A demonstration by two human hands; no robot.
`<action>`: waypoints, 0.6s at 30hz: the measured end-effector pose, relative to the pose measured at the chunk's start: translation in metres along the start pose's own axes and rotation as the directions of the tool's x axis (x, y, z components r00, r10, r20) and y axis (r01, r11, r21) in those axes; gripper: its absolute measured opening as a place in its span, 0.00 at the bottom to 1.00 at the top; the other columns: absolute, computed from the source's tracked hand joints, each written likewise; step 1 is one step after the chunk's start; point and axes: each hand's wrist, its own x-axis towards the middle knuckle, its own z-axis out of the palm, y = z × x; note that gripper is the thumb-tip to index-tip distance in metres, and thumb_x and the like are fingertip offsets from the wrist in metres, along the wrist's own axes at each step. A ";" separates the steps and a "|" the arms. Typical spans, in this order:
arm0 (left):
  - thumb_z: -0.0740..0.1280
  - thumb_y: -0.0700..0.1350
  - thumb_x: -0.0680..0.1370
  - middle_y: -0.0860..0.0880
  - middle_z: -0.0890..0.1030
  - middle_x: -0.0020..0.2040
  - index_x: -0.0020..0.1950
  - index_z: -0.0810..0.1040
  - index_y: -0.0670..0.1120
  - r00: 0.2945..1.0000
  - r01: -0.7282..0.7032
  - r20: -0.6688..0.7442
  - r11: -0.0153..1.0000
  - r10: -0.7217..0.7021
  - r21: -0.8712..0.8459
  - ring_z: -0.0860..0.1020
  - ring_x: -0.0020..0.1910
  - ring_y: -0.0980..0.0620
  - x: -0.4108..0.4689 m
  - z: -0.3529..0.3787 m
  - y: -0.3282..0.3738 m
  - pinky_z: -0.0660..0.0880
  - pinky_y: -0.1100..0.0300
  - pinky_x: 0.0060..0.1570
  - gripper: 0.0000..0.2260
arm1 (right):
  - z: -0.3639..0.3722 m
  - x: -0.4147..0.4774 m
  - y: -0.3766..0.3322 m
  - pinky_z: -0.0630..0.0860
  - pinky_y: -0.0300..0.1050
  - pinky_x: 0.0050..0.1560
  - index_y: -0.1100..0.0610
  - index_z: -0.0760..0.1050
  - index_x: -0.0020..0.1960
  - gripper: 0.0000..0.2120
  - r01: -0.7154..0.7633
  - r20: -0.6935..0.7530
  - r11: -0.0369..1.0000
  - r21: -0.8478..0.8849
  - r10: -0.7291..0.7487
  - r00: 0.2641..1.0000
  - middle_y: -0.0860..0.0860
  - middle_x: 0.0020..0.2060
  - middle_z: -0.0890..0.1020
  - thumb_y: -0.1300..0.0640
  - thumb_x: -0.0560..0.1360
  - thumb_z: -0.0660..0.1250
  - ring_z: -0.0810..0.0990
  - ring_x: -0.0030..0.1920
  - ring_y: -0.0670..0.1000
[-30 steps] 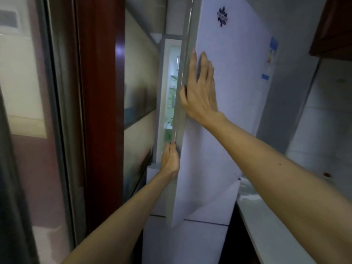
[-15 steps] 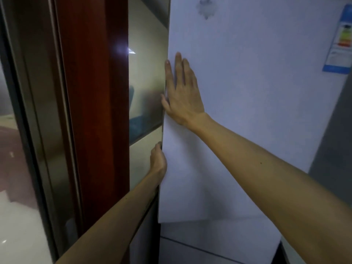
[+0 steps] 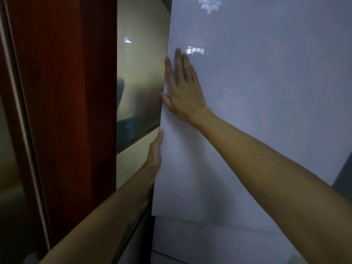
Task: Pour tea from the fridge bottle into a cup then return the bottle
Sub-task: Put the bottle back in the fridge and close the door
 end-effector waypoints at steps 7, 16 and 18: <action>0.54 0.55 0.82 0.50 0.82 0.48 0.59 0.75 0.45 0.999 0.032 -0.021 0.987 -0.028 0.159 0.83 0.39 0.59 0.031 -0.005 -0.009 0.77 0.69 0.33 0.18 | 0.025 0.013 0.006 0.43 0.55 0.76 0.61 0.44 0.80 0.41 -0.024 0.034 0.999 -0.023 0.025 0.999 0.64 0.78 0.45 0.40 0.79 0.58 0.44 0.78 0.64; 0.56 0.61 0.80 0.48 0.81 0.55 0.65 0.74 0.43 0.990 0.132 -0.068 0.982 -0.124 0.137 0.79 0.52 0.51 0.059 0.001 -0.011 0.75 0.57 0.48 0.24 | 0.054 0.021 0.015 0.40 0.55 0.76 0.61 0.44 0.80 0.41 -0.042 0.063 0.997 -0.068 0.046 0.997 0.64 0.78 0.44 0.41 0.79 0.59 0.42 0.78 0.64; 0.57 0.62 0.79 0.45 0.79 0.60 0.68 0.73 0.42 0.987 0.143 -0.095 0.976 -0.129 0.162 0.78 0.54 0.49 0.066 0.000 -0.013 0.74 0.53 0.55 0.28 | 0.061 0.022 0.017 0.40 0.55 0.76 0.61 0.44 0.80 0.41 -0.042 0.056 0.997 -0.067 0.045 0.997 0.64 0.78 0.44 0.41 0.79 0.60 0.43 0.78 0.64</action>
